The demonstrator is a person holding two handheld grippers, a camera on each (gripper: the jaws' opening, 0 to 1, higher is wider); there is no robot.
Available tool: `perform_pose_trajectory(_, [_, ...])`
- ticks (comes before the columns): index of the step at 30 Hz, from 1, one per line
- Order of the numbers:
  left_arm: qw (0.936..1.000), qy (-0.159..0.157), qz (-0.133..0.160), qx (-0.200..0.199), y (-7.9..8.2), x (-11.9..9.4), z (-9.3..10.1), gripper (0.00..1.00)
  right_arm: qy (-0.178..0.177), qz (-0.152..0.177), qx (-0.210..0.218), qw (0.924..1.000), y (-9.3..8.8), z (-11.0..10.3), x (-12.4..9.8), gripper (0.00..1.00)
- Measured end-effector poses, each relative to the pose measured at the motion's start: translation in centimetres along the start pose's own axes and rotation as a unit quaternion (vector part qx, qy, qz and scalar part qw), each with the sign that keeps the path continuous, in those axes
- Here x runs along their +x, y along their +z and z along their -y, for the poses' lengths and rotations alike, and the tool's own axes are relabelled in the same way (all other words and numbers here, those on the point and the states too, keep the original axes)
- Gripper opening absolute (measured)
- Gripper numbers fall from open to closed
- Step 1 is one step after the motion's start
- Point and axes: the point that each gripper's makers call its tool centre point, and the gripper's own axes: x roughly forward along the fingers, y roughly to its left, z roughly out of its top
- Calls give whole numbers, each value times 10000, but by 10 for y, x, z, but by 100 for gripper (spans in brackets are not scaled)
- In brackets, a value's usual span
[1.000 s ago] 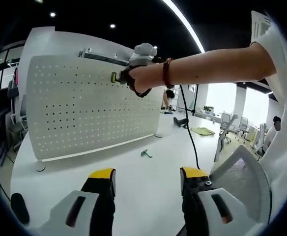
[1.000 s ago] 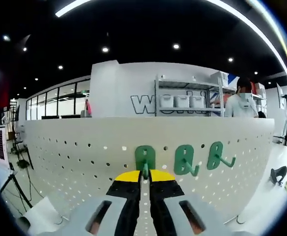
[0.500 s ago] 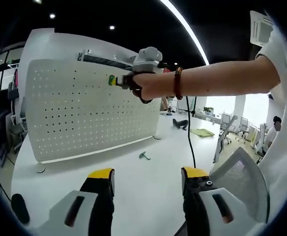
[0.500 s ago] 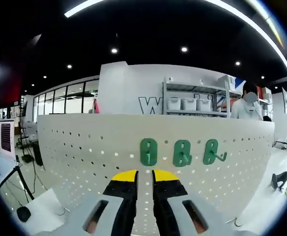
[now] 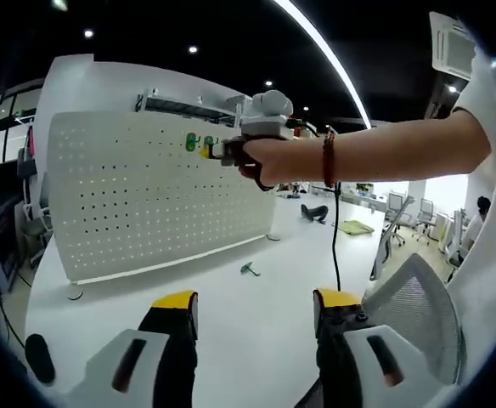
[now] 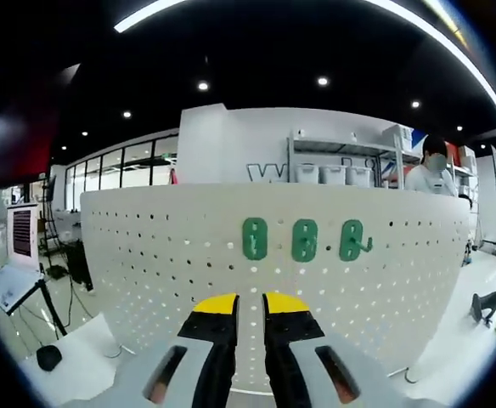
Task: Insert the hook assembly into the mounting plate slot until the hook locks in place.
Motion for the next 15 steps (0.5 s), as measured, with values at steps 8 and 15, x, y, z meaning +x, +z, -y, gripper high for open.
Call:
perform_pose_trajectory(8, [10000,96,-5,25,3,7,5,56,157,-154,38,9998,-23,10,-19,9])
perform_pose_trajectory(15, [9999,114,-33,78,4,13,15,56,406,-224,17,9989,-32,16,-29,9])
